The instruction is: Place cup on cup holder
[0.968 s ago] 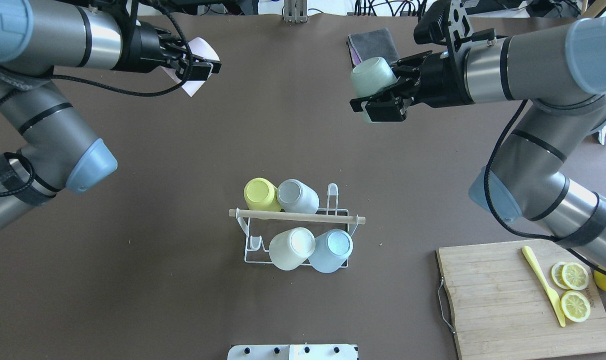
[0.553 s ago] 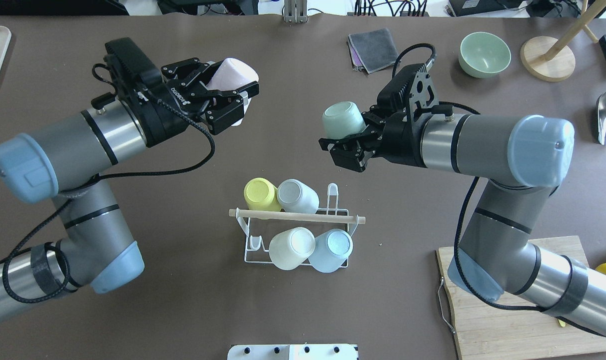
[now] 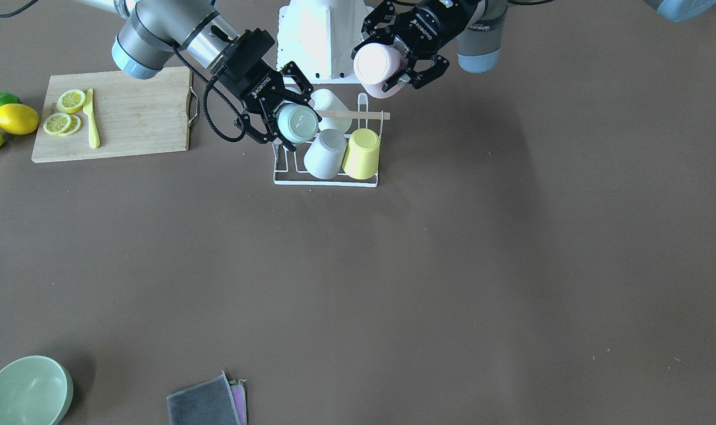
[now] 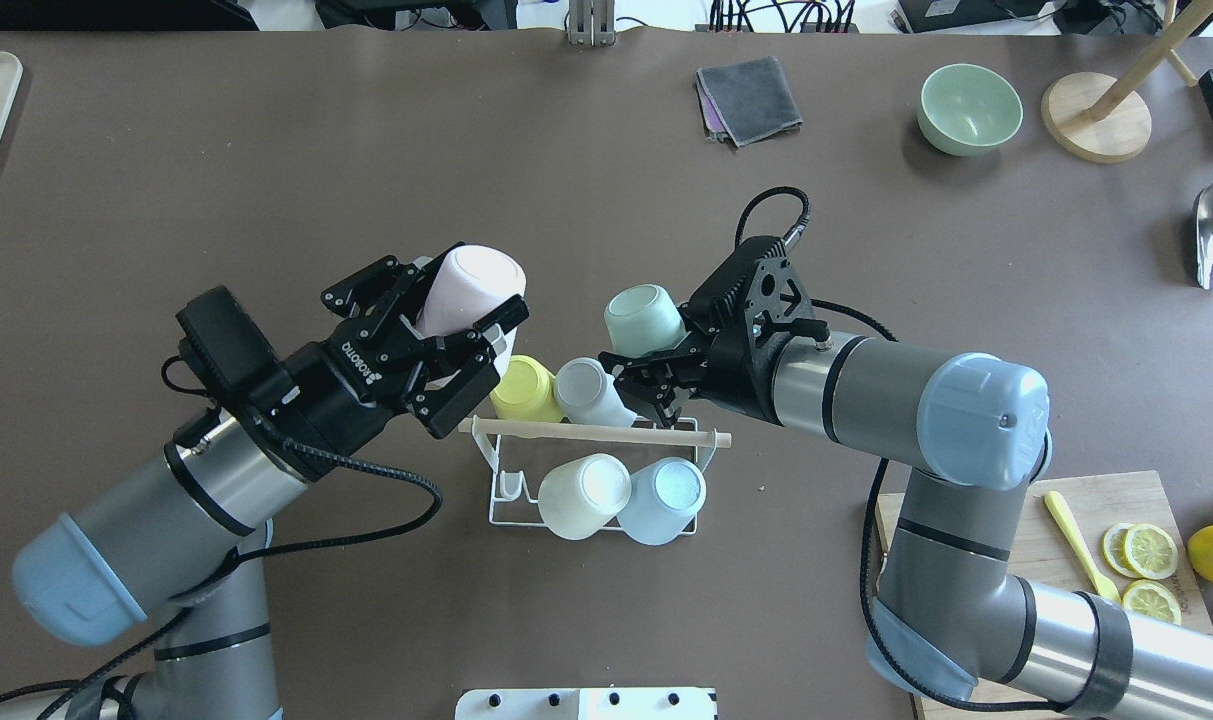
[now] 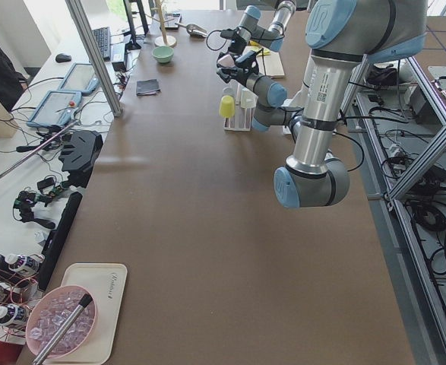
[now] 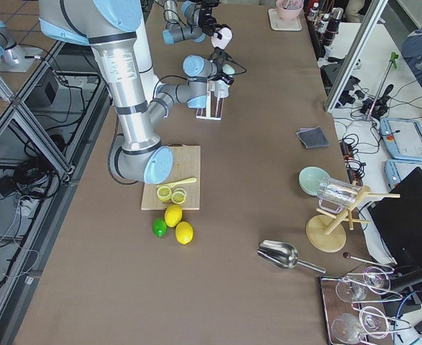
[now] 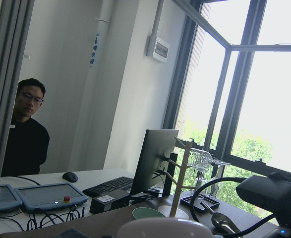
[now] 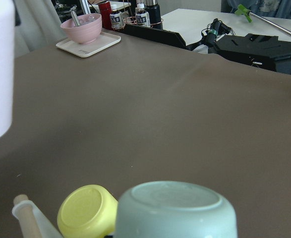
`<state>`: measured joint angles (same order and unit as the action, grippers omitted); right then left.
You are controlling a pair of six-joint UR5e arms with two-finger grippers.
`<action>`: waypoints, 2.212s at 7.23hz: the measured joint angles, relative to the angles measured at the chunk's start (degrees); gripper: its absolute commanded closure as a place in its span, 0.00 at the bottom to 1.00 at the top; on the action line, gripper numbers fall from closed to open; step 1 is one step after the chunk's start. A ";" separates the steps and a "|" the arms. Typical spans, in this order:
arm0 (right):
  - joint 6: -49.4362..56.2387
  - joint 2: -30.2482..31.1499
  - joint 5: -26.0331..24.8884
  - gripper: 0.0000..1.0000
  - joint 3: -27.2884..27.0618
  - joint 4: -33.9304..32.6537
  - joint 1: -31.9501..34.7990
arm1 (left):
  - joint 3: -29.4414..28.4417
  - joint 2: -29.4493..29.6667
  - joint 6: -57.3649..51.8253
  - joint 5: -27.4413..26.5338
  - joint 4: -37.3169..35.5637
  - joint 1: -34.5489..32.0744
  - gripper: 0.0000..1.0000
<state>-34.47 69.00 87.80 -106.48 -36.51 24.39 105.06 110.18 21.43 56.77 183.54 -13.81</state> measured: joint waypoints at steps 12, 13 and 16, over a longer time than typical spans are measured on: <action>1.55 0.14 0.08 1.00 2.24 0.64 0.23 | -10.01 2.31 -10.62 -8.35 9.62 10.76 1.00; 1.47 0.28 0.09 1.00 2.13 0.65 0.19 | -10.78 2.43 -10.62 -8.35 9.94 10.79 1.00; 1.38 0.95 0.09 0.83 1.84 0.73 0.03 | -11.90 2.57 -10.62 -8.35 10.14 10.81 1.00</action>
<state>-33.09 69.94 87.89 -104.64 -35.78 24.42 93.16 112.75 10.81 48.43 193.68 -3.00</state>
